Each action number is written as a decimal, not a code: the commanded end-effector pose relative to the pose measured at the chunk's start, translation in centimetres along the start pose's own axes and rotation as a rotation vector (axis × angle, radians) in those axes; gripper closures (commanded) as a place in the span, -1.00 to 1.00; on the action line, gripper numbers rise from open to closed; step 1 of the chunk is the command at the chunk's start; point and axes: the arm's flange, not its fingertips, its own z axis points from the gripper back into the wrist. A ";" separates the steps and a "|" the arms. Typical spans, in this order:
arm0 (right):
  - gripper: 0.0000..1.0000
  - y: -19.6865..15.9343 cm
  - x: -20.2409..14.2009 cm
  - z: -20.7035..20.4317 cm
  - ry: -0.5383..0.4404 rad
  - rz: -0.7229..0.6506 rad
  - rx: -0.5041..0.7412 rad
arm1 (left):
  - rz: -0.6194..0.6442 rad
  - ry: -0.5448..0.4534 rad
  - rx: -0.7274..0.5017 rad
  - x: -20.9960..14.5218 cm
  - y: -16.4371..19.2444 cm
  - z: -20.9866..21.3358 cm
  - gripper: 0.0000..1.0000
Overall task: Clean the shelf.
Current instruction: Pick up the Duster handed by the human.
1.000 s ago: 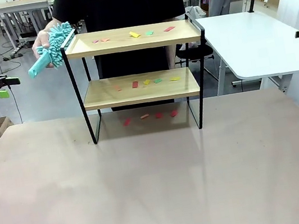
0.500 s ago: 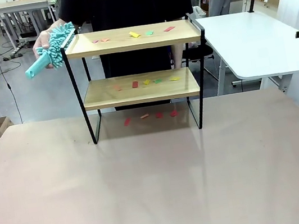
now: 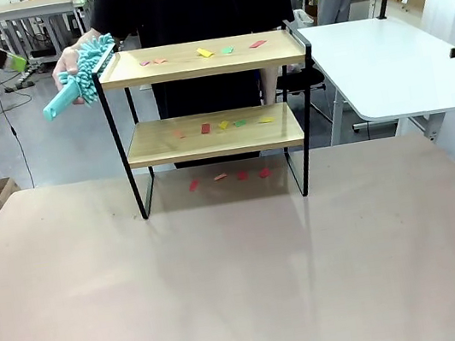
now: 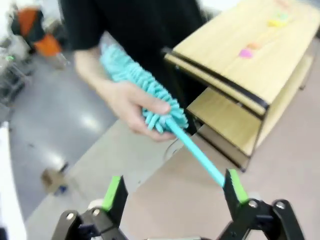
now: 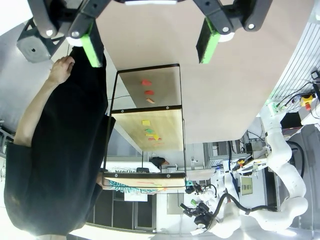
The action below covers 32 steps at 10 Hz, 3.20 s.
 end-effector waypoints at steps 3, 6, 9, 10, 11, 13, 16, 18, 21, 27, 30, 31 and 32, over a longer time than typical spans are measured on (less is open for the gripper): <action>-1.00 0.0 0.3 -0.2 -0.001 0.007 0.002 | 0.063 0.106 -0.084 0.8 -1.8 -1.6 -1.00; -1.00 0.0 0.3 -0.2 -0.001 0.007 0.002 | 0.067 0.149 -0.024 0.6 -3.5 -2.3 -1.00; -1.00 0.0 0.3 -0.2 -0.001 0.007 0.002 | 0.164 0.252 0.134 2.2 -5.7 -2.3 -1.00; -1.00 0.0 0.3 -0.2 -0.001 0.007 0.002 | 0.198 0.284 0.155 2.2 -5.3 -3.2 -1.00; -1.00 0.0 0.3 -0.2 -0.001 0.007 0.002 | 0.204 0.297 0.144 2.1 -5.1 -4.0 -1.00; -1.00 0.0 0.3 -0.2 -0.001 0.007 0.002 | 0.216 0.312 0.130 1.5 -4.8 -5.8 -1.00; -1.00 0.0 0.3 -0.2 -0.001 0.007 0.002 | 0.230 0.312 0.115 1.3 -4.8 -7.2 -1.00; -1.00 0.0 0.3 -0.2 -0.001 0.007 0.002 | 0.257 0.342 0.091 1.5 -4.6 -7.6 0.19; -1.00 0.0 0.3 -0.2 -0.001 0.007 0.002 | 0.280 0.360 0.108 1.3 -4.7 -7.7 0.23; -1.00 0.0 0.3 -0.2 -0.001 0.007 0.002 | 0.348 0.385 0.147 1.6 -4.7 -7.6 1.00; -1.00 0.0 0.3 -0.2 -0.001 0.007 0.002 | 0.406 0.401 0.167 1.7 -4.7 -7.6 1.00; -1.00 0.0 0.3 -0.2 -0.001 0.007 0.002 | 0.412 0.399 0.163 1.7 -4.7 -7.5 1.00; -1.00 0.0 0.3 -0.2 -0.001 0.007 0.002 | 0.465 0.421 0.140 1.3 -4.9 -6.8 1.00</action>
